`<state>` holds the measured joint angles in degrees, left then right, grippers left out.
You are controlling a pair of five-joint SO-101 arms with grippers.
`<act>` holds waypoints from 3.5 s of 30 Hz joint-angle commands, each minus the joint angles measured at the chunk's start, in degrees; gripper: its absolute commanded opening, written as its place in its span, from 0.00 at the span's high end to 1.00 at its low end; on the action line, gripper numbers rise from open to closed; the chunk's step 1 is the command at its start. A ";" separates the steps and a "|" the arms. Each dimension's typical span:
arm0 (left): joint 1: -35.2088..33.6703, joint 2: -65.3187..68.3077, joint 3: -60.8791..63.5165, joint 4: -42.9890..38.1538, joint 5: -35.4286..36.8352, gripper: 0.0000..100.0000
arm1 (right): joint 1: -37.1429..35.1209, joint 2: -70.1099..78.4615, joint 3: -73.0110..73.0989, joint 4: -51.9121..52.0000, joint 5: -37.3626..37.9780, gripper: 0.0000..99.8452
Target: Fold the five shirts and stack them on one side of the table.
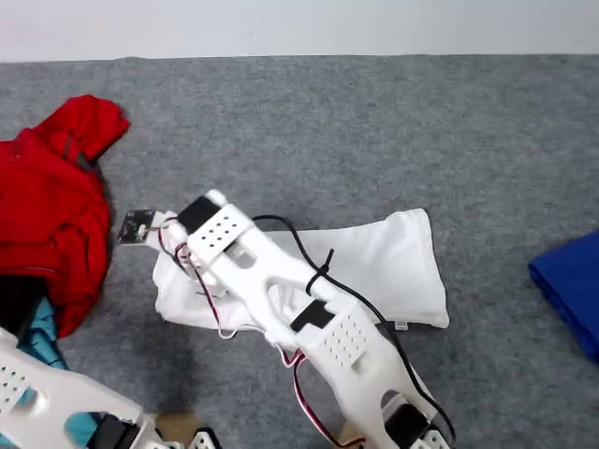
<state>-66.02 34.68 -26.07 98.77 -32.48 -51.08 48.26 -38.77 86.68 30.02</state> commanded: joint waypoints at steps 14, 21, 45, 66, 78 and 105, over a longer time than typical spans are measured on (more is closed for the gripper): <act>7.21 -18.99 -0.84 1.67 0.00 1.00 | 11.03 -8.40 -14.24 15.87 -6.42 0.99; 11.87 -32.97 10.33 1.67 0.09 1.00 | 20.09 -15.25 -11.34 15.96 -11.78 0.99; 11.78 -54.95 28.53 1.67 2.46 1.00 | 46.29 -50.95 38.95 14.37 -39.47 0.99; 12.13 -58.81 29.14 1.58 2.37 1.00 | 64.75 -54.02 78.77 -13.85 -22.95 0.99; 12.13 -58.81 29.14 1.58 2.11 1.00 | 56.57 -68.18 72.53 -3.38 -21.71 0.99; 11.78 -59.34 29.14 1.58 2.37 1.00 | 61.93 -43.30 68.13 -42.07 -15.91 0.99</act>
<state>-54.42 -22.64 3.03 99.12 -30.55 8.88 4.40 34.81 42.64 13.05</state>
